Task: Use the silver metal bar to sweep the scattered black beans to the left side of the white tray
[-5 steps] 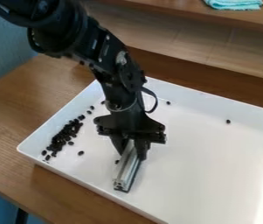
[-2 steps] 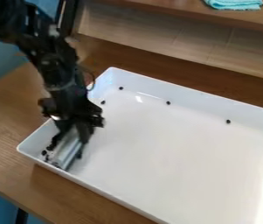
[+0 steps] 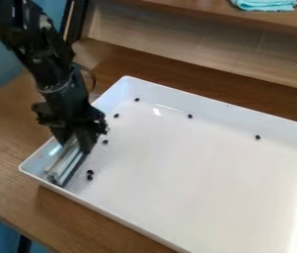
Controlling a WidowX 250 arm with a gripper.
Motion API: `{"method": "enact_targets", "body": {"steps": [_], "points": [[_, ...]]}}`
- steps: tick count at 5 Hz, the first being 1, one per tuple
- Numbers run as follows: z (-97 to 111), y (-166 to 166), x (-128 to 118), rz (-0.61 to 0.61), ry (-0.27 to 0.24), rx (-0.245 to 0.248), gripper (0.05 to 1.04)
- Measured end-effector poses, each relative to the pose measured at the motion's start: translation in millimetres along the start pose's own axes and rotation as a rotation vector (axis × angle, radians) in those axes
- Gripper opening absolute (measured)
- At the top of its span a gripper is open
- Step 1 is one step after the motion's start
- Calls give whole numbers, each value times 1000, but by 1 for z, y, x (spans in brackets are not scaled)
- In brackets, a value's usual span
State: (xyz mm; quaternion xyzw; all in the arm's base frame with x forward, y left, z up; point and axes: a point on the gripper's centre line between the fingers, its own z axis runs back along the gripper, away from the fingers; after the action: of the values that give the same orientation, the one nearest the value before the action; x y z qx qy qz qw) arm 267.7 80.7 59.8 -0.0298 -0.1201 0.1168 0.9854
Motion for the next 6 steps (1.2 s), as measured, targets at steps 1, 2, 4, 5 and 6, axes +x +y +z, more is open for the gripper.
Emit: {"method": "enact_targets", "body": {"steps": [1, 2, 4, 5, 6], "points": [[23, -32, 13, 8, -17, -45, 386], [43, -80, 28, 39, -12, -100, 385], [29, -164, 55, 13, -2, -85, 385], [18, -191, 64, -12, -19, -75, 385], [-1, -220, 65, -45, -24, -57, 385]]}}
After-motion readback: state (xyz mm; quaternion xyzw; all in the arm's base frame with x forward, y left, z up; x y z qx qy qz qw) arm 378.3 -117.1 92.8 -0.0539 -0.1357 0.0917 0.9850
